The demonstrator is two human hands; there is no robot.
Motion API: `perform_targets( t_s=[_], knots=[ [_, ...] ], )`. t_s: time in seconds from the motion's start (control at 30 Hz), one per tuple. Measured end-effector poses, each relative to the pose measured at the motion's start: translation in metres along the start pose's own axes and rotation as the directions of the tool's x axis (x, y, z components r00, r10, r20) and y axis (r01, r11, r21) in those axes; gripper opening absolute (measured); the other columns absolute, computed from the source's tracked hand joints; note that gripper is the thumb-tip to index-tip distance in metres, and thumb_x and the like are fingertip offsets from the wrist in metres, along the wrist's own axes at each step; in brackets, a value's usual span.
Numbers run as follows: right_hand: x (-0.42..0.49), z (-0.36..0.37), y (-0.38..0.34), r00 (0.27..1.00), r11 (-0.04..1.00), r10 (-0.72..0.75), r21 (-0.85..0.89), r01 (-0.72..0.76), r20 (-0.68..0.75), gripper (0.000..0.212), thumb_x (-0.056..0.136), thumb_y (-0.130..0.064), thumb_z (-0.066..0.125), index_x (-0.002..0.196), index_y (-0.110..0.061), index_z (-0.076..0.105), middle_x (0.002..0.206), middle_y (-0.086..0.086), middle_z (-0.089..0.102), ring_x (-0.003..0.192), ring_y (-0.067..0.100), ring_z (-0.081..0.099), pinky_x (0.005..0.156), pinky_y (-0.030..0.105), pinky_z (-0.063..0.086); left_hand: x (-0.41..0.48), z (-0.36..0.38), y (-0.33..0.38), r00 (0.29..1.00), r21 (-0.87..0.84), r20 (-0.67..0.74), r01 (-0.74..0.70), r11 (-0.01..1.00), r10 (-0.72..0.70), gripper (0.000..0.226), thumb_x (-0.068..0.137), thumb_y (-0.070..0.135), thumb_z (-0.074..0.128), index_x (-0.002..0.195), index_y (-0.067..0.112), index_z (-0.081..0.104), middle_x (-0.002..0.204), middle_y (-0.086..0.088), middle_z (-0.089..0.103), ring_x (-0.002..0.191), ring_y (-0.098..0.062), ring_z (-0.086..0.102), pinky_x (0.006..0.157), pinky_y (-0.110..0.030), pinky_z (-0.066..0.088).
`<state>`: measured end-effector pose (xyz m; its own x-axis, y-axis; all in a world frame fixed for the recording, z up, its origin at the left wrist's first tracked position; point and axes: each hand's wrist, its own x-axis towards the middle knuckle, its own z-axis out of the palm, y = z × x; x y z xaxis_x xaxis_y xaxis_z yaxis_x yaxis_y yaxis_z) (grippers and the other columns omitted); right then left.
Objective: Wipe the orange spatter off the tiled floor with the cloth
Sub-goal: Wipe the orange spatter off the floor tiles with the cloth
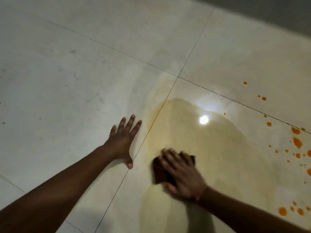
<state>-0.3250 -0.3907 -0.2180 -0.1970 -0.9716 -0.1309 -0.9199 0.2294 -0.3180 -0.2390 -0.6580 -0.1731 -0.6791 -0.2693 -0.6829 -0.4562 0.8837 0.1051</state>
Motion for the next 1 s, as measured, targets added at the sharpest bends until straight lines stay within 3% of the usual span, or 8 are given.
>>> perform_targets(
  t_s=[0.17, 0.3, 0.4, 0.47, 0.57, 0.73, 0.9, 1.0],
  knots=[
    [0.12, -0.032, 0.048, 0.853, 0.861, 0.509, 0.068, -0.505, -0.117, 0.08, 0.086, -0.059, 0.029, 0.154, -0.017, 0.024, 0.162, 0.011, 0.017, 0.148, 0.031, 0.013, 0.115, 0.054, 0.01, 0.005, 0.005, -0.003, 1.0, -0.008, -0.026, -0.005, 1.0, 0.005, 0.166, 0.038, 0.049, 0.093, 0.144, 0.031, -0.033, 0.146, 0.001, -0.048, 0.137, -0.032, -0.038, 0.113, -0.058, -0.005],
    [0.039, 0.011, -0.046, 0.996, 0.996, 0.087, 0.039, -0.086, -0.027, 0.08, 0.083, -0.054, 0.049, 0.152, -0.017, 0.03, 0.159, 0.011, 0.026, 0.148, 0.03, 0.016, 0.114, 0.058, 0.017, 0.004, 0.002, -0.002, 1.0, -0.015, -0.017, 0.003, 1.0, -0.004, 0.167, 0.036, 0.047, 0.094, 0.144, 0.032, -0.033, 0.146, 0.002, -0.048, 0.137, -0.031, -0.038, 0.113, -0.059, -0.003],
    [-0.027, 0.009, -0.006, 0.999, 0.999, -0.037, 0.0, 0.037, 0.034, 0.086, 0.078, -0.057, 0.052, 0.153, -0.021, 0.029, 0.16, 0.008, 0.025, 0.147, 0.028, 0.022, 0.113, 0.052, 0.018, 0.002, -0.001, 0.004, 1.0, 0.011, 0.008, 0.021, 1.0, -0.021, 0.167, 0.038, 0.045, 0.094, 0.143, 0.029, -0.035, 0.145, -0.001, -0.05, 0.137, -0.034, -0.037, 0.114, -0.061, 0.001],
    [0.001, -0.009, 0.05, 0.98, 0.982, 0.186, -0.023, -0.188, -0.074, 0.082, 0.081, -0.057, 0.045, 0.153, -0.02, 0.029, 0.16, 0.009, 0.022, 0.146, 0.031, 0.024, 0.111, 0.052, 0.02, 0.005, -0.004, 0.015, 0.997, 0.053, 0.049, 0.061, 0.997, -0.063, 0.166, 0.041, 0.042, 0.095, 0.143, 0.023, -0.035, 0.144, -0.007, -0.05, 0.138, -0.038, -0.034, 0.114, -0.062, 0.006],
    [0.05, -0.034, 0.079, 0.8, 0.814, 0.58, 0.082, -0.575, -0.152, 0.079, 0.085, -0.056, 0.035, 0.154, -0.019, 0.026, 0.161, 0.01, 0.019, 0.148, 0.03, 0.017, 0.114, 0.053, 0.015, 0.013, -0.017, 0.037, 0.989, 0.048, 0.059, 0.134, 0.99, -0.136, 0.158, 0.046, 0.045, 0.093, 0.148, 0.013, -0.024, 0.151, -0.018, -0.038, 0.142, -0.044, -0.022, 0.114, -0.06, 0.014],
    [-0.067, -0.009, 0.052, 0.954, 0.956, 0.293, 0.035, -0.291, -0.066, 0.081, 0.084, -0.056, 0.045, 0.154, -0.022, 0.023, 0.161, 0.007, 0.014, 0.147, 0.032, 0.022, 0.115, 0.05, 0.013, 0.027, -0.021, 0.116, 0.986, 0.067, -0.074, -0.143, 0.987, 0.148, 0.155, 0.044, 0.058, 0.088, 0.15, 0.023, -0.019, 0.154, -0.009, -0.036, 0.144, -0.037, -0.023, 0.115, -0.057, 0.003],
    [-0.032, -0.041, 0.144, 0.68, 0.696, 0.717, 0.095, -0.712, -0.156, 0.079, 0.087, -0.062, 0.027, 0.156, -0.025, 0.014, 0.163, 0.008, 0.011, 0.149, 0.029, 0.01, 0.117, 0.052, 0.009, 0.064, -0.029, 0.181, 0.961, 0.142, -0.019, -0.272, 0.952, 0.277, 0.157, 0.041, 0.06, 0.088, 0.15, 0.024, -0.02, 0.154, -0.006, -0.036, 0.143, -0.035, -0.025, 0.116, -0.06, 0.002],
    [-0.092, -0.018, 0.1, 0.752, 0.764, 0.645, 0.118, -0.634, -0.135, 0.08, 0.088, -0.057, 0.038, 0.157, -0.025, 0.012, 0.164, 0.007, 0.007, 0.15, 0.027, 0.004, 0.117, 0.055, 0.01, 0.072, -0.031, 0.194, 0.974, 0.195, 0.021, -0.225, 0.955, 0.225, 0.156, 0.044, 0.06, 0.087, 0.148, 0.022, -0.024, 0.153, -0.008, -0.038, 0.142, -0.039, -0.026, 0.115, -0.063, 0.005]
  ],
)
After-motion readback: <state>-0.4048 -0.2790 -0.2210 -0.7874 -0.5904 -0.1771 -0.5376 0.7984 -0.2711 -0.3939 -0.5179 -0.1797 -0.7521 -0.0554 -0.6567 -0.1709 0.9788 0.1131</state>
